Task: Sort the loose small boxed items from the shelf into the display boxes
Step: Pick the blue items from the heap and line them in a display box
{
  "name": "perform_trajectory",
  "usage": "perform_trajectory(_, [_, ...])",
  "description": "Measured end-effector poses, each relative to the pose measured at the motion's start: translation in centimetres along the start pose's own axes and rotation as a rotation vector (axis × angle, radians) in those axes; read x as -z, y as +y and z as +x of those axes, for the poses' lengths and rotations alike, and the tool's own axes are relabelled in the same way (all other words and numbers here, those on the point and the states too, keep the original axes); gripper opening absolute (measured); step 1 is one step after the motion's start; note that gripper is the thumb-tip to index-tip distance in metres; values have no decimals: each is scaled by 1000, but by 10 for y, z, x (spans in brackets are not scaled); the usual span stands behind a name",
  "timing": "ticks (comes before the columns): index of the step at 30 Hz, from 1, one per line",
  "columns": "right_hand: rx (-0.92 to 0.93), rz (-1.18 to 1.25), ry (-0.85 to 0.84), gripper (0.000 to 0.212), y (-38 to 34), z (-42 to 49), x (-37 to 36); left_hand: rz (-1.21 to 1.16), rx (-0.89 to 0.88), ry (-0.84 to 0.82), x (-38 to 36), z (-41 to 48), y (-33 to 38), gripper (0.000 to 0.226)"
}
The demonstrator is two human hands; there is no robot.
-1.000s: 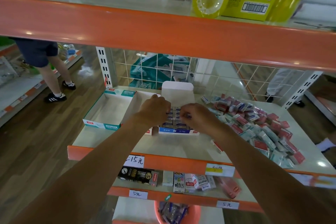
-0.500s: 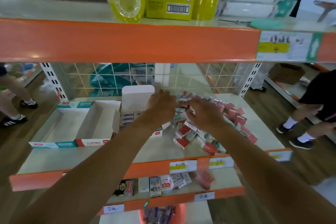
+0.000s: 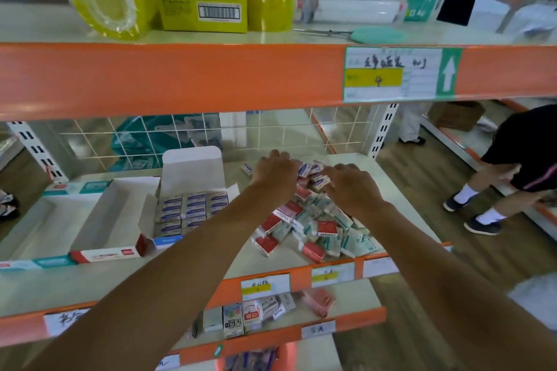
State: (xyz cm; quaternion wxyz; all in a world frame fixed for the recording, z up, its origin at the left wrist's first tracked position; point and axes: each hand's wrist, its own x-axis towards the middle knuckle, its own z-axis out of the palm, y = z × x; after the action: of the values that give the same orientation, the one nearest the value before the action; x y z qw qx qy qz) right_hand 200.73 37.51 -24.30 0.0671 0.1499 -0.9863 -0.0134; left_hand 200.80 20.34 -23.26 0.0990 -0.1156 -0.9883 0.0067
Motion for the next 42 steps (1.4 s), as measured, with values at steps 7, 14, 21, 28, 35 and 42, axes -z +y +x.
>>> perform_trajectory(7, [22,53,-41,34,5,8,-6,-40,75,-8,-17,15,-2,26])
perform_trajectory(14, [51,92,-126,35,6,20,-11,-208,178,-5,-24,13,-1,20])
perform_trajectory(21, [120,81,-154,34,2,28,-9,-527,297,-18,-24,13,-6,22])
perform_trajectory(28, [218,-1,-162,35,-6,31,-1,-800,355,-63,-12,2,-15,14])
perform_trajectory(35, [203,420,70,30,-23,28,10,-925,385,-94,5,-15,-37,8])
perform_trajectory(42, [176,684,60,20,-76,35,14,-1063,415,-59,23,-53,-72,31])
